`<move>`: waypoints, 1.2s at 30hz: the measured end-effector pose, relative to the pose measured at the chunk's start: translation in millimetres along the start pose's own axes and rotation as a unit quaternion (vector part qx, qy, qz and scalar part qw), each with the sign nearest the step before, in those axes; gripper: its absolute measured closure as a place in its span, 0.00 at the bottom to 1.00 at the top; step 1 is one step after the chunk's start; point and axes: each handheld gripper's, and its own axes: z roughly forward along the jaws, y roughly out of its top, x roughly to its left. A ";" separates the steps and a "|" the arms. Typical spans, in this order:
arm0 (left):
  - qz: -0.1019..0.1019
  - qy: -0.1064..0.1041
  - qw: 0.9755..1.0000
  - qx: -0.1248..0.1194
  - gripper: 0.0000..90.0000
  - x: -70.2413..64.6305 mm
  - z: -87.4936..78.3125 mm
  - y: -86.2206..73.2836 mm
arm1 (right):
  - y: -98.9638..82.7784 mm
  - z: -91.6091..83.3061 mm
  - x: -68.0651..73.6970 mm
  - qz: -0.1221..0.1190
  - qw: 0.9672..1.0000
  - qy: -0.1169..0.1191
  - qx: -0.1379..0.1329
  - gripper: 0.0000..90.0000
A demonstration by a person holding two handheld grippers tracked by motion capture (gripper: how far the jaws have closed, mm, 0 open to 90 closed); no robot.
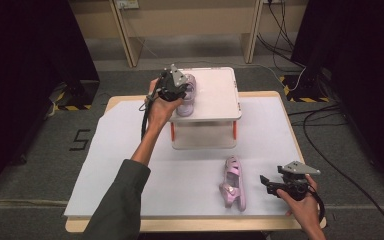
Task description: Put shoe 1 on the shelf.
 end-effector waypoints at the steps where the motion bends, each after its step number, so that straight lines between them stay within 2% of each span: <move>1: 0.000 0.002 1.000 -0.001 0.55 0.8 -2.4 0.4 | 0.0 0.0 0.1 0.000 1.000 0.000 0.000 0.24; 3: -0.015 -0.003 1.000 -0.009 0.43 2.2 -8.5 2.1 | 0.1 -0.2 0.1 -0.001 1.000 -0.001 0.000 0.24; 6: -0.052 -0.020 0.998 -0.024 0.37 3.8 -20.2 4.4 | 0.0 -0.3 0.1 0.000 1.000 -0.002 0.000 0.24; 11: -0.089 -0.044 0.995 -0.026 0.30 2.8 -41.3 5.6 | 0.5 -2.0 0.6 0.001 1.000 -0.003 -0.002 0.24; 12: -0.101 -0.048 0.993 -0.028 0.28 2.1 -45.3 4.8 | 0.5 -2.1 0.6 0.000 1.000 -0.003 -0.002 0.24; 15: -0.121 -0.063 0.990 -0.034 0.26 2.3 -58.5 0.7 | 0.4 -2.1 0.7 -0.001 1.000 -0.003 -0.002 0.24; 20: -0.130 -0.083 0.987 -0.043 0.22 -3.5 -79.1 -13.5 | 0.4 -2.1 0.6 -0.001 1.000 -0.004 -0.002 0.24; 25: -0.133 -0.109 0.984 -0.055 0.22 -13.2 -94.5 -39.6 | 0.3 -2.0 1.1 -0.001 1.000 -0.004 -0.003 0.24; 26: -0.136 -0.113 0.983 -0.056 0.22 -15.3 -97.8 -45.6 | 0.3 -2.0 1.1 -0.001 1.000 -0.004 -0.003 0.24; 28: -0.155 -0.127 0.978 -0.059 0.22 -20.4 -104.6 -57.4 | 0.1 -1.7 1.0 0.000 1.000 -0.005 -0.002 0.24; 30: -0.163 -0.140 0.975 -0.059 0.22 -24.6 -110.4 -67.9 | -0.2 -0.7 1.0 0.001 1.000 -0.005 0.000 0.24; 36: -0.167 -0.161 0.971 -0.055 0.22 -40.5 -124.0 -99.7 | -0.6 -0.1 1.3 -0.003 1.000 -0.006 0.001 0.24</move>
